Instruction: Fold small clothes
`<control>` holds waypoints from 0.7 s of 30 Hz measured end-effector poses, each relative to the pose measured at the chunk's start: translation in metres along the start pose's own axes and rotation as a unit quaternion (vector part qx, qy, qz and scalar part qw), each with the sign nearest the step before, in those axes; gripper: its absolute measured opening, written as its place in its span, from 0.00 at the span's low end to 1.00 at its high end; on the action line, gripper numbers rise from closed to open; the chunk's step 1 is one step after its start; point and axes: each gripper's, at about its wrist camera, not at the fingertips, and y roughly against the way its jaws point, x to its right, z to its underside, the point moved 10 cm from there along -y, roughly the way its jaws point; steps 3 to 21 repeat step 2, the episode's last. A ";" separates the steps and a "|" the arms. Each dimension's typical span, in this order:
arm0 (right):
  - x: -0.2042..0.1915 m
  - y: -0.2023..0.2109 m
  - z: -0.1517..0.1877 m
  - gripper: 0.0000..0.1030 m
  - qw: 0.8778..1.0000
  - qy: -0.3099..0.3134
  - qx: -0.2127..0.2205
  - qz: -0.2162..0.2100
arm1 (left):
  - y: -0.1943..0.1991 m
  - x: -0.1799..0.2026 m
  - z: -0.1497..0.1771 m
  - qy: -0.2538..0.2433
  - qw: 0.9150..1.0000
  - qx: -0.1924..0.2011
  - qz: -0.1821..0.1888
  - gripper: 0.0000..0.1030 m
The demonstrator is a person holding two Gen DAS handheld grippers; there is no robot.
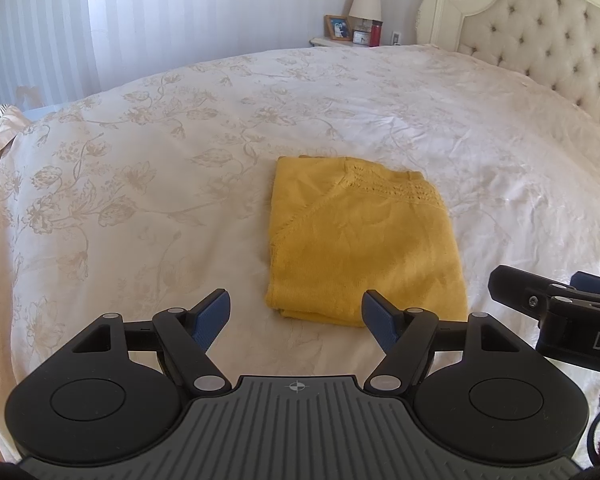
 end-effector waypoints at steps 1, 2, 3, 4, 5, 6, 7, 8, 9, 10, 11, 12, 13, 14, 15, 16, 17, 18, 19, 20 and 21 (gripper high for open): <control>-0.001 0.000 0.000 0.99 1.000 -0.001 0.000 0.000 | 0.000 0.000 0.000 0.000 1.000 0.000 0.000 0.69; -0.001 0.000 0.000 0.99 1.000 -0.001 -0.001 0.000 | 0.000 0.001 0.000 -0.001 1.000 0.000 0.001 0.69; -0.001 0.000 0.000 0.99 1.000 -0.001 -0.001 0.000 | 0.000 0.001 0.000 -0.001 1.000 0.000 0.001 0.69; -0.001 0.000 0.000 0.99 1.000 -0.001 -0.001 0.000 | 0.000 0.001 0.000 -0.001 1.000 0.000 0.001 0.69; -0.001 0.000 0.000 0.99 1.000 -0.001 -0.001 0.000 | 0.000 0.001 0.000 -0.001 1.000 0.000 0.001 0.69; -0.001 0.000 0.000 0.99 1.000 -0.001 -0.001 0.000 | 0.000 0.001 0.000 -0.001 1.000 0.000 0.001 0.69; -0.001 0.000 0.000 0.99 1.000 -0.001 -0.001 0.000 | 0.000 0.001 0.000 -0.001 1.000 0.000 0.001 0.69; -0.001 0.000 0.000 0.99 1.000 -0.001 -0.001 0.000 | 0.000 0.001 0.000 -0.001 1.000 0.000 0.001 0.69; -0.001 0.000 0.000 0.99 1.000 -0.001 -0.001 0.000 | 0.000 0.001 0.000 -0.001 1.000 0.000 0.001 0.69; -0.001 0.000 0.000 0.99 1.000 -0.001 -0.001 0.000 | 0.000 0.001 0.000 -0.001 1.000 0.000 0.001 0.69; -0.001 0.000 0.000 0.99 1.000 -0.001 -0.001 0.000 | 0.000 0.001 0.000 -0.001 1.000 0.000 0.001 0.69; -0.001 0.000 0.000 0.99 1.000 -0.001 -0.001 0.000 | 0.000 0.001 0.000 -0.001 1.000 0.000 0.001 0.69; -0.001 0.000 0.000 0.99 1.000 -0.001 -0.001 0.000 | 0.000 0.001 0.000 -0.001 1.000 0.000 0.001 0.69; -0.001 0.000 0.000 0.99 1.000 -0.001 -0.001 0.000 | 0.000 0.001 0.000 -0.001 1.000 0.000 0.001 0.69; -0.001 0.000 0.000 0.99 1.000 -0.001 -0.001 0.000 | 0.000 0.001 0.000 -0.001 1.000 0.000 0.001 0.69; -0.001 0.000 0.000 0.99 1.000 -0.001 -0.001 0.000 | 0.000 0.001 0.000 -0.001 1.000 0.000 0.001 0.69; -0.001 0.000 0.000 0.99 1.000 -0.001 -0.001 0.000 | 0.000 0.001 0.000 -0.001 1.000 0.000 0.001 0.69; -0.001 0.000 0.000 0.99 1.000 -0.001 -0.001 0.000 | 0.000 0.001 0.000 -0.001 1.000 0.000 0.001 0.69; -0.001 0.000 0.000 0.99 1.000 -0.001 -0.001 0.000 | 0.000 0.001 0.000 -0.001 1.000 0.000 0.001 0.69; -0.001 0.000 0.000 0.99 1.000 -0.001 -0.001 0.000 | 0.000 0.001 0.000 -0.001 1.000 0.000 0.001 0.69; -0.001 0.000 0.000 0.99 1.000 -0.001 -0.001 0.000 | 0.000 0.001 0.000 -0.001 1.000 0.000 0.001 0.69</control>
